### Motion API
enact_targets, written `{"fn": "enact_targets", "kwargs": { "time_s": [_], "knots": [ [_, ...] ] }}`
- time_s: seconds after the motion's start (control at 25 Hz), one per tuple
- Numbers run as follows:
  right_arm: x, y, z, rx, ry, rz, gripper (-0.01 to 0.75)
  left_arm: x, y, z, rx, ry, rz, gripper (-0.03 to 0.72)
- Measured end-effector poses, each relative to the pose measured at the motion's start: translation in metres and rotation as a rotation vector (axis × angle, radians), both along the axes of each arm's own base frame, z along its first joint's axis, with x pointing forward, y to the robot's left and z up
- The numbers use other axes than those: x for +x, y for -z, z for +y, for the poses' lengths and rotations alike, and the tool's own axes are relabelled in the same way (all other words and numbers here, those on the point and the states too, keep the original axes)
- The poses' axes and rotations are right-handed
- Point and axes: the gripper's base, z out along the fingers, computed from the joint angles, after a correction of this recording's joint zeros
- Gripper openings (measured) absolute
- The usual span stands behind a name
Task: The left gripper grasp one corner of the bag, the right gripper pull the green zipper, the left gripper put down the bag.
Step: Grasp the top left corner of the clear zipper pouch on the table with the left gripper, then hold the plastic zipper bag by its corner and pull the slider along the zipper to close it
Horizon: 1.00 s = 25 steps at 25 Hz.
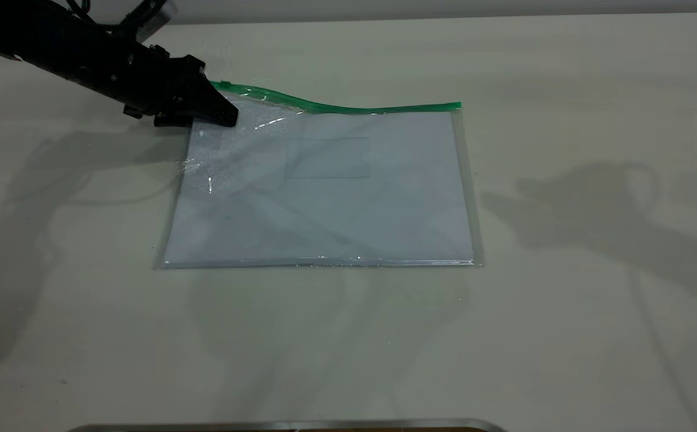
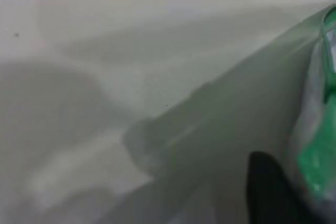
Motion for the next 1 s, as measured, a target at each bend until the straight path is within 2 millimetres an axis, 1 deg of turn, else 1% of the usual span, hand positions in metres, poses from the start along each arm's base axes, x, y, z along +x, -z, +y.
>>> {"fn": "enact_targets", "kwargs": {
  "time_s": [0.08,0.16,0.32,0.36,0.48,0.52,0.68,0.72,0.84,0.92,1.0],
  "knots": [
    [0.006,0.003,0.000,-0.004,-0.006,-0.002,0.585,-0.001,-0.001,-0.002,-0.004,0.030,-0.015,0.124],
    [0.014,0.010,0.000,-0.009,-0.018,0.000,0.585,-0.001,-0.006,-0.004,-0.002,0.079,-0.056,0.061],
    [0.042,0.027,0.002,-0.011,-0.056,-0.012,0.585,0.001,-0.025,-0.017,0.015,0.194,-0.175,0.052],
    [0.051,0.029,0.003,-0.004,-0.074,-0.028,0.585,0.002,-0.030,-0.018,0.021,0.225,-0.209,0.052],
    [0.078,0.043,0.011,0.025,-0.136,-0.056,0.585,0.001,-0.040,-0.025,0.019,0.317,-0.289,0.052],
    [0.088,0.043,0.016,0.028,-0.165,-0.084,0.585,-0.001,-0.042,-0.028,0.012,0.351,-0.309,0.052],
    [0.121,0.062,0.043,0.013,-0.278,-0.155,0.585,-0.007,-0.047,-0.040,-0.018,0.487,-0.387,0.052],
    [0.125,0.073,0.054,0.007,-0.315,-0.153,0.585,-0.008,-0.047,-0.044,-0.026,0.519,-0.404,0.052],
    [0.140,0.086,0.082,-0.010,-0.397,-0.191,0.585,-0.012,-0.048,-0.056,-0.032,0.593,-0.452,0.052],
    [0.143,0.099,0.102,-0.017,-0.447,-0.199,0.585,-0.014,-0.048,-0.060,-0.032,0.627,-0.479,0.052],
    [0.146,0.107,0.117,-0.018,-0.481,-0.209,0.585,-0.014,-0.048,-0.063,-0.028,0.650,-0.501,0.052]
  ]
}}
